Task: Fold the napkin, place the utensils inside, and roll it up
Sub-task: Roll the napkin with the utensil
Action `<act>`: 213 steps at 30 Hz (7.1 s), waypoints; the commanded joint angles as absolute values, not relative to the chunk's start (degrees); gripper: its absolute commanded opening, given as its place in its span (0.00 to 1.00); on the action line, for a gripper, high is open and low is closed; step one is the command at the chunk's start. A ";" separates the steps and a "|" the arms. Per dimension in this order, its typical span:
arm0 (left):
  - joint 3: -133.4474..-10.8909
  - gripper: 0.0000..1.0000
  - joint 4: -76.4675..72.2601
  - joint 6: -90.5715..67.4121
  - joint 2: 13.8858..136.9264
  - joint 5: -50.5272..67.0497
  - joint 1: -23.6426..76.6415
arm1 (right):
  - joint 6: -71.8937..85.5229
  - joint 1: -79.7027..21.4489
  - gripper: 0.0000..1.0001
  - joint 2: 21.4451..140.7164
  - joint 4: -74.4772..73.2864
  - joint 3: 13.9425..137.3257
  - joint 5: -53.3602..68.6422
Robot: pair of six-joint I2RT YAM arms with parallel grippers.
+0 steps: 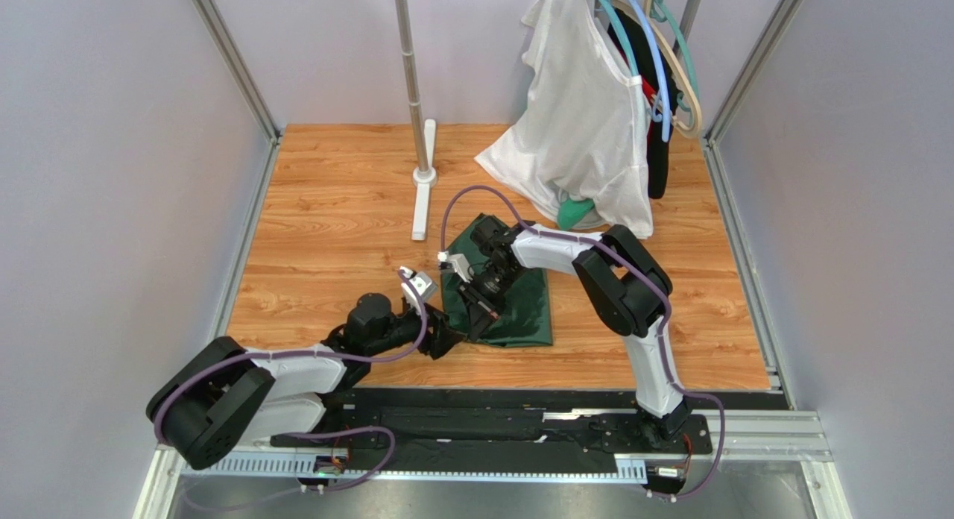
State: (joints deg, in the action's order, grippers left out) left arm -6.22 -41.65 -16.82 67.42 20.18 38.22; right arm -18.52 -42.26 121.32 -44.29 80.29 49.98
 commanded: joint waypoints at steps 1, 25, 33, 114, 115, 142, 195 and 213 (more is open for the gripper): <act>-9.22 0.73 -45.26 -14.42 70.75 20.74 39.81 | -20.30 -42.10 0.00 121.90 -45.26 82.09 52.47; -10.63 0.55 -38.76 -15.29 74.00 11.78 45.00 | -21.27 -40.61 0.00 123.31 -46.67 83.06 55.81; -10.99 0.12 -36.83 -16.35 73.83 9.32 45.09 | -21.27 -40.34 0.00 122.96 -46.58 82.88 56.51; -18.81 0.00 -12.76 -34.81 71.37 35.34 17.58 | -3.16 -70.05 0.00 92.28 -16.77 47.27 -18.31; -19.42 0.00 -12.05 -34.54 71.11 34.20 17.49 | -3.51 -70.05 0.00 93.33 -18.35 49.55 -16.80; -29.70 0.00 2.37 -27.95 74.53 26.20 17.49 | -5.80 -50.81 0.00 103.62 -26.63 57.92 34.88; -15.29 0.40 -20.56 -24.52 61.61 24.96 34.63 | -7.29 -38.67 0.00 118.39 -26.10 62.14 54.23; -16.96 0.37 -23.56 -24.70 70.84 21.01 34.54 | -7.12 -38.67 0.11 116.55 -25.93 61.61 52.74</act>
